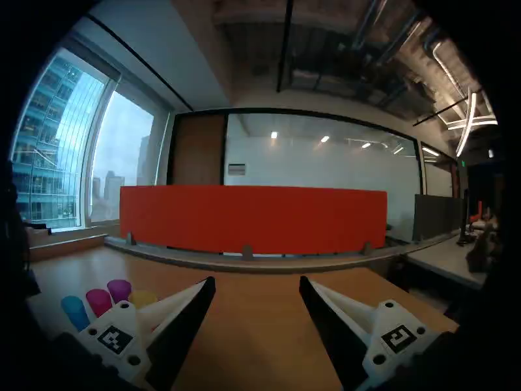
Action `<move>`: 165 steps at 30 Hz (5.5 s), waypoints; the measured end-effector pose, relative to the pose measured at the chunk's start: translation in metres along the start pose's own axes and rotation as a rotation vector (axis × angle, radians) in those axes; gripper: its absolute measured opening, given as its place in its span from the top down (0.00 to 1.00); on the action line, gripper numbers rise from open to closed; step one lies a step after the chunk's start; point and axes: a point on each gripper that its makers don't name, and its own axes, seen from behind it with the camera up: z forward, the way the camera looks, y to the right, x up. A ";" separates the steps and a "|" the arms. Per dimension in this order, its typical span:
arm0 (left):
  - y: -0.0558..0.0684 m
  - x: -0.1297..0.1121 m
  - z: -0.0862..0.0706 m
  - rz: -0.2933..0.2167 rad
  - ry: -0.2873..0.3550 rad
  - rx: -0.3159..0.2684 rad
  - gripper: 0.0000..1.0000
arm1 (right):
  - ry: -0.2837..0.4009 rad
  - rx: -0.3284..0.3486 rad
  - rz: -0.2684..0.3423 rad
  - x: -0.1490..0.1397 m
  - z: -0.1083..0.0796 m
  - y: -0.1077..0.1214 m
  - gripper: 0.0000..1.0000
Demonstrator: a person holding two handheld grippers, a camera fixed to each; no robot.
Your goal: Pour water
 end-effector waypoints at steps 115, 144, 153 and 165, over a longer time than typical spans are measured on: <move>0.029 -0.086 0.018 -0.003 -0.020 0.012 0.10 | -0.013 -0.002 -0.011 -0.002 -0.026 0.016 0.00; 0.028 -0.086 0.018 -0.003 -0.020 0.012 0.10 | 0.064 0.006 -0.003 -0.053 -0.001 0.012 0.00; 0.029 -0.086 0.018 -0.003 -0.020 0.012 0.10 | 0.037 -0.008 0.001 -0.073 0.001 0.015 0.00; 0.028 -0.086 0.017 -0.003 -0.020 0.012 0.10 | 0.000 -0.014 0.026 -0.092 0.006 0.021 0.00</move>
